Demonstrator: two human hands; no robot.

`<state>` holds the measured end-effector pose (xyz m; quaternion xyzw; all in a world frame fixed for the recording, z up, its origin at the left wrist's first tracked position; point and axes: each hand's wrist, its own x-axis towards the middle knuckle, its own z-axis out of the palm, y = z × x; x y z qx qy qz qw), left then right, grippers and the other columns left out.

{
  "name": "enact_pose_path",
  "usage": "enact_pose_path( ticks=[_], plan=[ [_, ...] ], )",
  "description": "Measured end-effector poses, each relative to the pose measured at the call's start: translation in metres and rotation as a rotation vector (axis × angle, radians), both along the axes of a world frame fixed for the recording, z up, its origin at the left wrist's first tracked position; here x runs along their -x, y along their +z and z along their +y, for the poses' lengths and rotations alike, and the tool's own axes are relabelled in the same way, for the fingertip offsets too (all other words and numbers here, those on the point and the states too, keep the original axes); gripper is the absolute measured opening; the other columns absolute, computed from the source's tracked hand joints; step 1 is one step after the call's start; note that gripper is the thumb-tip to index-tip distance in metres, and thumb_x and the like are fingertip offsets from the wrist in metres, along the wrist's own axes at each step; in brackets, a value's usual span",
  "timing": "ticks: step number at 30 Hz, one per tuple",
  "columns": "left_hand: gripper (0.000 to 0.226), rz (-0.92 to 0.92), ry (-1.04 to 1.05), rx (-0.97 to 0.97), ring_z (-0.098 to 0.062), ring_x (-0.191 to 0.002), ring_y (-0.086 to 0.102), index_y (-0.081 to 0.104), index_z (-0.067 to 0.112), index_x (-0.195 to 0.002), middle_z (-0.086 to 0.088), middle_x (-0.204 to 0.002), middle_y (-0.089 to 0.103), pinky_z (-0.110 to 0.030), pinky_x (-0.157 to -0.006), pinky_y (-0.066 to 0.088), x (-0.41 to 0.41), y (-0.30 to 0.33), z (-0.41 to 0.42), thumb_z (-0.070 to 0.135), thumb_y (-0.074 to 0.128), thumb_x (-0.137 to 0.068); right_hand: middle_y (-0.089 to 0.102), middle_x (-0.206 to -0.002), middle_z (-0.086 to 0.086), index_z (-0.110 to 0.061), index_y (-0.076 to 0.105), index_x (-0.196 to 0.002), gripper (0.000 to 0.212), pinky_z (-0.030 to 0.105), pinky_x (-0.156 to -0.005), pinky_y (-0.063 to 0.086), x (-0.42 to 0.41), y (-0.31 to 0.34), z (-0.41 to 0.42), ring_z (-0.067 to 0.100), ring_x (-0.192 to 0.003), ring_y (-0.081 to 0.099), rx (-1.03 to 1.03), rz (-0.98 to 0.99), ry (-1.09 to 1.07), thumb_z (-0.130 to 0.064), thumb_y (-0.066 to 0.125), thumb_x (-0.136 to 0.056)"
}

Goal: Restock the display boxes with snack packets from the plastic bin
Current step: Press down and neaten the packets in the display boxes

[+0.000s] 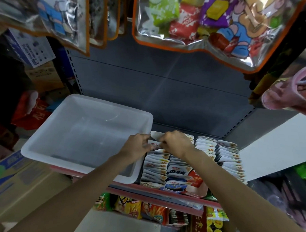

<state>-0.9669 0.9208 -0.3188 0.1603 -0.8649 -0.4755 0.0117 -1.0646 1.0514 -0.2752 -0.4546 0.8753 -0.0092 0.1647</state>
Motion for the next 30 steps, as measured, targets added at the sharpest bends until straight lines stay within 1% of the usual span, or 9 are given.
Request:
enact_pose_path(
  ticks=[2,5,8,11,13,16,18,26,30],
  plan=[
    [0.034,0.053,0.020,-0.012,-0.014,-0.099,0.064,0.059,0.011,-0.119,-0.003,-0.108,0.069,-0.030,-0.091,0.051,-0.002,-0.004,0.003,0.010,0.065,-0.086,0.065,-0.090,0.010,-0.018,0.067,-0.096,0.021,0.029,-0.068,0.037,0.003,0.001,0.003,0.028,-0.087,0.058,-0.019,-0.080,-0.029,-0.026,0.048,-0.094],
    [0.028,0.185,0.110,0.111,-0.018,-0.093,0.063,0.058,0.002,-0.108,-0.008,-0.100,0.066,-0.025,-0.084,0.050,-0.005,-0.006,0.009,0.002,0.068,-0.082,0.063,-0.088,0.011,-0.011,0.064,-0.091,0.031,0.037,-0.075,0.047,0.011,0.000,0.000,0.028,-0.085,0.058,-0.018,-0.175,-0.091,-0.029,0.039,-0.097],
    [0.021,0.230,0.040,0.162,-0.015,-0.091,0.061,0.061,0.004,-0.101,-0.008,-0.097,0.065,-0.020,-0.082,0.049,-0.006,-0.007,0.005,0.006,0.069,-0.082,0.065,-0.106,0.013,-0.007,0.065,-0.105,0.036,0.040,-0.087,0.047,0.017,-0.001,-0.001,0.030,-0.099,0.059,-0.005,-0.184,-0.109,-0.022,0.033,-0.099],
    [0.014,0.221,-0.056,0.220,-0.010,-0.092,0.056,0.064,0.008,-0.100,-0.003,-0.100,0.061,-0.007,-0.079,0.038,-0.011,-0.006,-0.004,0.010,0.066,-0.086,0.062,-0.123,0.009,-0.009,0.062,-0.120,0.032,0.037,-0.098,0.044,0.026,0.000,-0.002,0.026,-0.113,0.057,0.055,-0.209,-0.122,-0.021,0.042,-0.098],
    [0.012,0.237,-0.108,0.295,-0.013,-0.095,0.056,0.067,0.009,-0.099,-0.003,-0.103,0.059,-0.016,-0.084,0.039,-0.014,-0.006,-0.007,0.011,0.064,-0.087,0.060,-0.127,0.006,-0.011,0.061,-0.122,0.030,0.034,-0.099,0.043,0.030,0.001,-0.003,0.022,-0.114,0.057,0.067,-0.211,-0.121,-0.021,0.049,-0.096],
    [0.013,0.219,-0.154,0.315,-0.016,-0.097,0.060,0.066,0.009,-0.101,-0.003,-0.105,0.064,-0.031,-0.087,0.048,-0.015,-0.006,-0.005,0.009,0.062,-0.088,0.062,-0.125,0.005,-0.011,0.064,-0.118,0.027,0.026,-0.097,0.043,0.031,0.000,-0.005,0.019,-0.110,0.059,0.068,-0.226,-0.129,-0.014,0.051,-0.095],
    [0.015,0.187,-0.178,0.269,-0.015,-0.096,0.064,0.066,0.011,-0.102,-0.002,-0.104,0.069,-0.033,-0.086,0.052,-0.016,-0.005,-0.004,0.006,0.059,-0.090,0.064,-0.120,0.006,-0.011,0.067,-0.113,0.027,0.026,-0.092,0.045,0.031,-0.001,-0.006,0.019,-0.104,0.060,0.075,-0.203,-0.123,-0.011,0.048,-0.094],
    [0.024,0.123,-0.217,0.272,-0.007,-0.100,0.063,0.066,0.015,-0.112,0.003,-0.109,0.069,-0.010,-0.083,0.041,-0.018,-0.003,-0.005,0.009,0.050,-0.095,0.065,-0.116,0.005,-0.018,0.063,-0.117,0.027,0.038,-0.090,0.049,0.033,-0.001,-0.015,0.023,-0.102,0.061,0.066,-0.154,-0.121,-0.027,0.052,-0.094],
    [0.027,0.105,-0.149,0.215,-0.008,-0.100,0.064,0.062,0.013,-0.118,-0.002,-0.107,0.071,-0.009,-0.082,0.043,-0.014,0.000,-0.003,0.009,0.044,-0.098,0.061,-0.102,0.010,-0.016,0.047,-0.104,0.014,0.035,-0.070,0.044,0.029,-0.002,-0.014,0.030,-0.085,0.056,0.058,0.069,-0.063,-0.010,0.050,-0.091]
  ],
)
